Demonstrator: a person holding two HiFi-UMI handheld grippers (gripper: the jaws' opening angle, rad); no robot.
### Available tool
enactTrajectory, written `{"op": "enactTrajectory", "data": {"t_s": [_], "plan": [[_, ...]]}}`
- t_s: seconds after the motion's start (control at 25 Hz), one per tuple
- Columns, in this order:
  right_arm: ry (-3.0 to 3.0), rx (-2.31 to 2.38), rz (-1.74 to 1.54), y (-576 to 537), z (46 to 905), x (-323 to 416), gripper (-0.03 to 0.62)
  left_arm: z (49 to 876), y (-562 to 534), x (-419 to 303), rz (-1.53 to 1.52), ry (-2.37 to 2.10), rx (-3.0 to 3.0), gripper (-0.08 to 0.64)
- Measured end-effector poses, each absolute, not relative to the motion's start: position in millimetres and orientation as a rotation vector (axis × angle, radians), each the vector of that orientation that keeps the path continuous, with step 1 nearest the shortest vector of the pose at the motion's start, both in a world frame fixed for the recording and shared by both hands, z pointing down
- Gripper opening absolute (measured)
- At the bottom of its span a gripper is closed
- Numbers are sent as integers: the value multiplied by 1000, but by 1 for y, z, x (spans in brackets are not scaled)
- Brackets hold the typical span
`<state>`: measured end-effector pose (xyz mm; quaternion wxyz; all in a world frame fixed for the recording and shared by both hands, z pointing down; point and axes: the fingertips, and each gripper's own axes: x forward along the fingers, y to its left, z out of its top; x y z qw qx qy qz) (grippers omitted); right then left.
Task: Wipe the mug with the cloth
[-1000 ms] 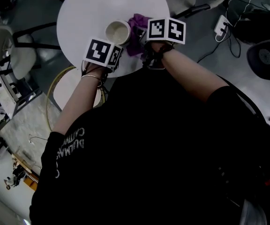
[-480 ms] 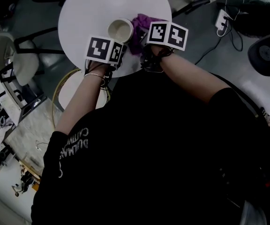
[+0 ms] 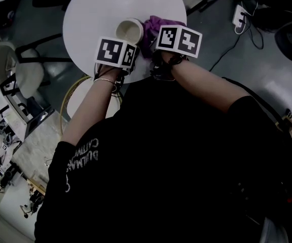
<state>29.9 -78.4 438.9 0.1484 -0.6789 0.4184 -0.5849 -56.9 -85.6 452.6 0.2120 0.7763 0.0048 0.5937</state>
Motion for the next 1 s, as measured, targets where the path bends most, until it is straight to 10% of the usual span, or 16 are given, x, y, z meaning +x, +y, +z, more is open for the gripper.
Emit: {"op": "enactTrajectory", "data": {"t_s": [1.0], "plan": [[1210, -1836, -1907, -69, 443, -33, 18, 460, -97, -60, 1579, -47, 2144, 63]]}}
